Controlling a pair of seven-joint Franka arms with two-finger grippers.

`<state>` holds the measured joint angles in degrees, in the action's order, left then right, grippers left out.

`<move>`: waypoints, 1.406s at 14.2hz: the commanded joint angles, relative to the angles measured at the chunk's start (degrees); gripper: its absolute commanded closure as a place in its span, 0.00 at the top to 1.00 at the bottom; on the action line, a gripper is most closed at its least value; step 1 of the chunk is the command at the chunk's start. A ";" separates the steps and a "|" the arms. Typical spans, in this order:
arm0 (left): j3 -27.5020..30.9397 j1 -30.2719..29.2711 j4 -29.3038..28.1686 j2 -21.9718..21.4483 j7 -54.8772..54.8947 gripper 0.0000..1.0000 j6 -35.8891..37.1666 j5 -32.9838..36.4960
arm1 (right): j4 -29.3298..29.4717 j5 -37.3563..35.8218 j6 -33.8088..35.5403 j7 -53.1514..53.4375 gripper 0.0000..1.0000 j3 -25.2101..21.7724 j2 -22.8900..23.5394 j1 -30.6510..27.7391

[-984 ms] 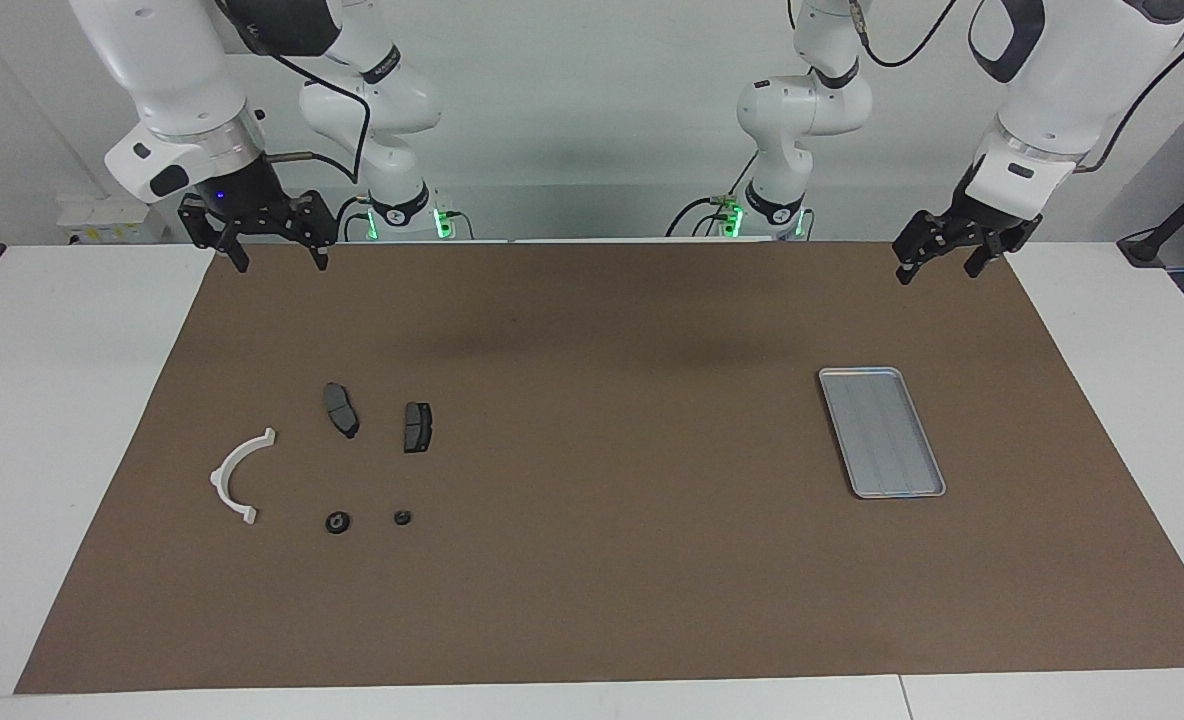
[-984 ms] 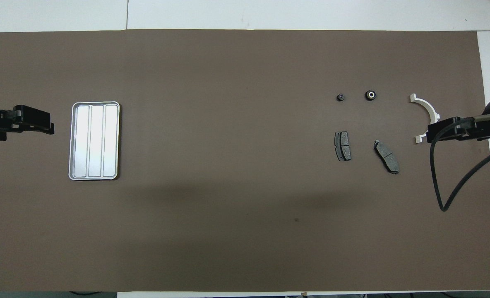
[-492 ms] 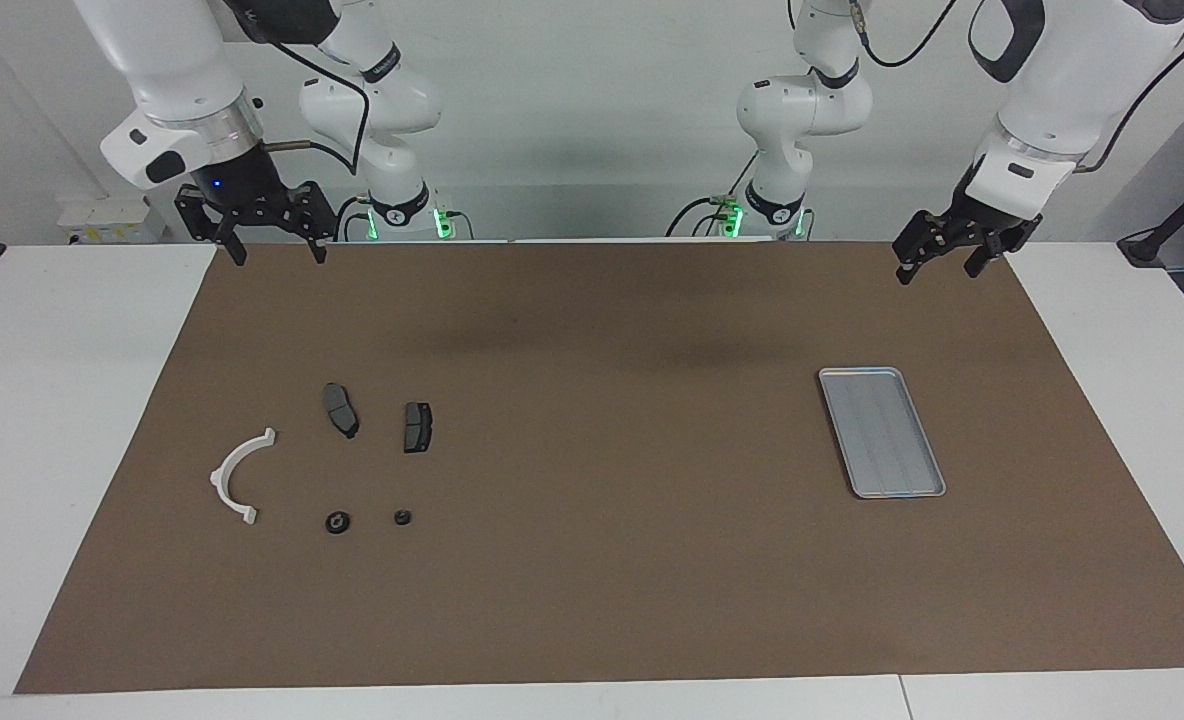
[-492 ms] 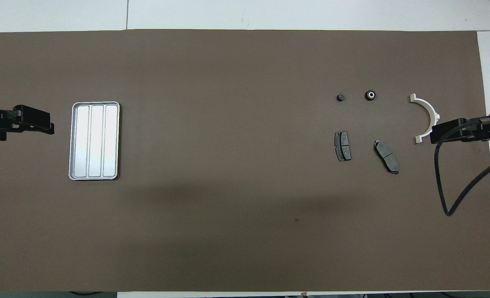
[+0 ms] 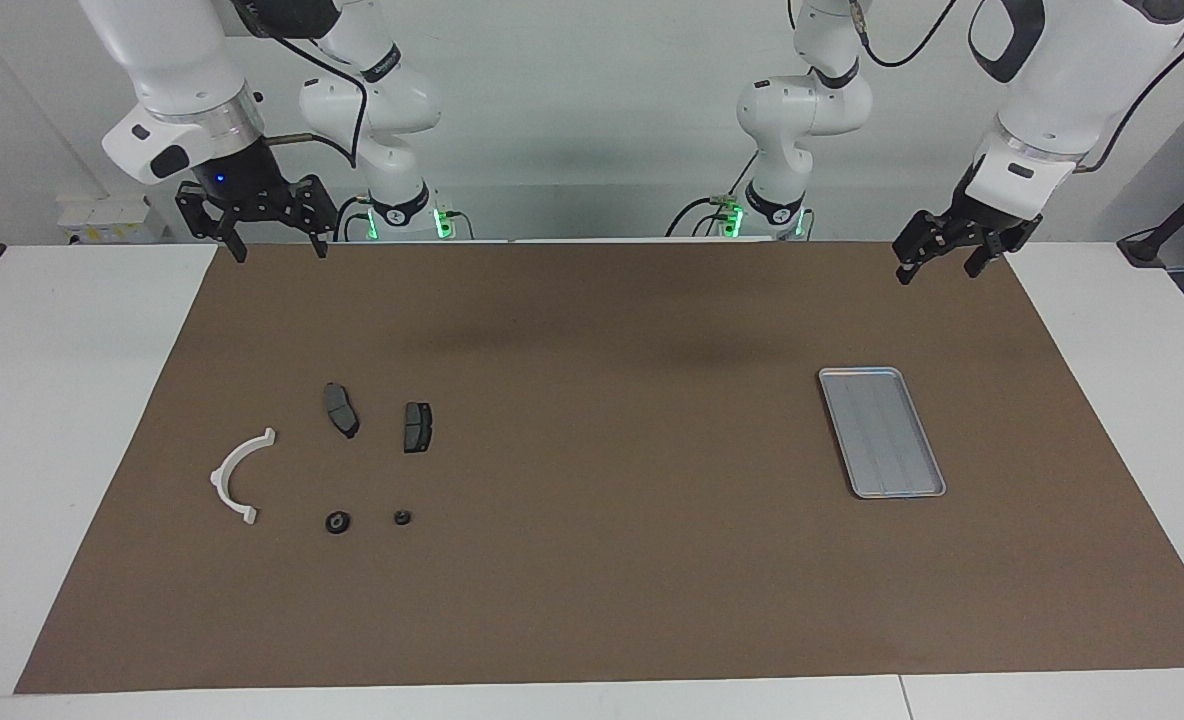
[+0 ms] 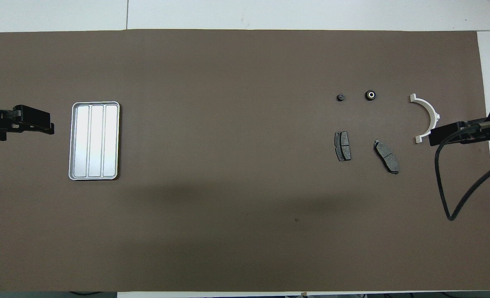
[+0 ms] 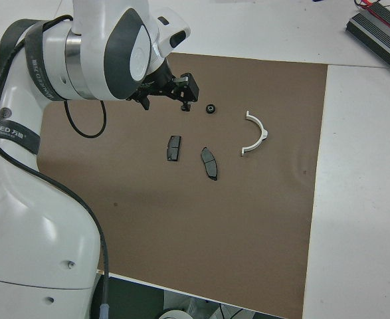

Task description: Pick bearing gear from pile to tray

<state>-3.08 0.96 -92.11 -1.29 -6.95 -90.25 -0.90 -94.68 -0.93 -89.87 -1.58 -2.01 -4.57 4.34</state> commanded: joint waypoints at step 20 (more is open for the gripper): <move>-0.17 -0.35 -0.97 -0.82 0.18 1.00 0.07 0.64 | 9.41 -1.44 -30.45 18.27 1.00 0.34 40.85 4.97</move>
<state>-3.08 0.96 -92.11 -1.29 -6.95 -90.24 -0.90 -89.75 -1.54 -120.56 14.34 -1.93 32.65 9.61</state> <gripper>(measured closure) 0.000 0.000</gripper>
